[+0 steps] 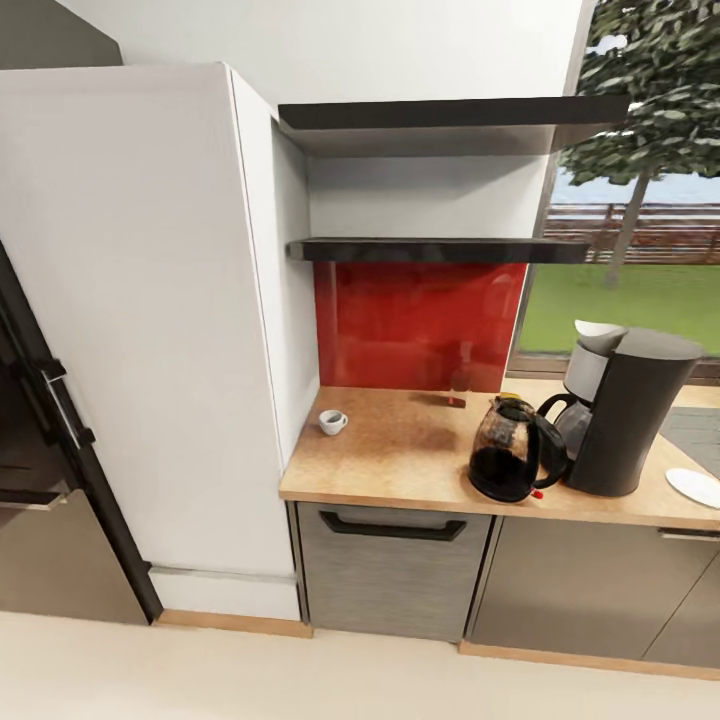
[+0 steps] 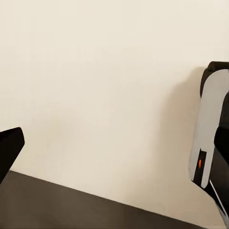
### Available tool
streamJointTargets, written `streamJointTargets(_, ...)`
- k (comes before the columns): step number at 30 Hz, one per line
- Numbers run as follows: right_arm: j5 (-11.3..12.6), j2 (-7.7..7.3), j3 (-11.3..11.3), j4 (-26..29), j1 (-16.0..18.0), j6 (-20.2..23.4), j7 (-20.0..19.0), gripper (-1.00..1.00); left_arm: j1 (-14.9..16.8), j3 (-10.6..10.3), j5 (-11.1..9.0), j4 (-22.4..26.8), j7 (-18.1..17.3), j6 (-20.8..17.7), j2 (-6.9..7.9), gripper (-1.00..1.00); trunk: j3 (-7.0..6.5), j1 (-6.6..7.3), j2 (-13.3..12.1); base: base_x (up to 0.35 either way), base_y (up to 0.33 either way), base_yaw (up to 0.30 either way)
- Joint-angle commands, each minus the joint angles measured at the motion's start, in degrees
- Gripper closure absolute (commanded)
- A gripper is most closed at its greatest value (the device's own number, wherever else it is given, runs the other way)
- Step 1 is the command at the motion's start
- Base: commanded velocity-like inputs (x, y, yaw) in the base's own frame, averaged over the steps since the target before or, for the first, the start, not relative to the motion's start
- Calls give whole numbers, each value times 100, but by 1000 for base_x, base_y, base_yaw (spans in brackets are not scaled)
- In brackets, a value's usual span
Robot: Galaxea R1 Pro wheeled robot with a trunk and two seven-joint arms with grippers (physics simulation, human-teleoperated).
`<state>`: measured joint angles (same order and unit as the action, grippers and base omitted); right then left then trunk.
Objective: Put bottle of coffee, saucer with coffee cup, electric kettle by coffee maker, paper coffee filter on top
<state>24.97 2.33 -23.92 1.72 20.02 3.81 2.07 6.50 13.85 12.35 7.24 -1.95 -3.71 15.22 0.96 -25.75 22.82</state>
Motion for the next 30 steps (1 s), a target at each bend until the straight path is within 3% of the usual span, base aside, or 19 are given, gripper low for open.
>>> streamJointTargets(1,50,1,-46,12,2,29,22,-100,-6,48,56,13,-19,-32,-5,-100,10,-3,10,0,3,-10)
streamJointTargets(12,60,27,-41,178,2,25,33,-100,-9,56,49,32,25,28,-15,-100,11,-3,10,0,1,-2)
streamJointTargets(14,39,31,-42,638,2,29,39,-100,-9,56,48,32,27,39,-28,-100,11,-3,10,0,0,0)
streamJointTargets(15,24,34,-42,1274,2,31,50,-100,-9,76,43,32,28,83,-27,-100,11,-3,10,0,0,0)
streamJointTargets(17,20,37,-42,1824,2,38,57,-100,-9,110,17,32,35,168,-3,-100,11,-3,10,0,0,0)
streamJointTargets(24,16,39,-42,3306,2,50,64,-100,-9,129,-13,24,99,304,14,-100,11,-3,10,0,0,0)
streamJointTargets(30,17,34,-24,4888,2,84,75,-100,-9,127,-21,19,115,332,8,-100,11,-3,10,0,0,0)
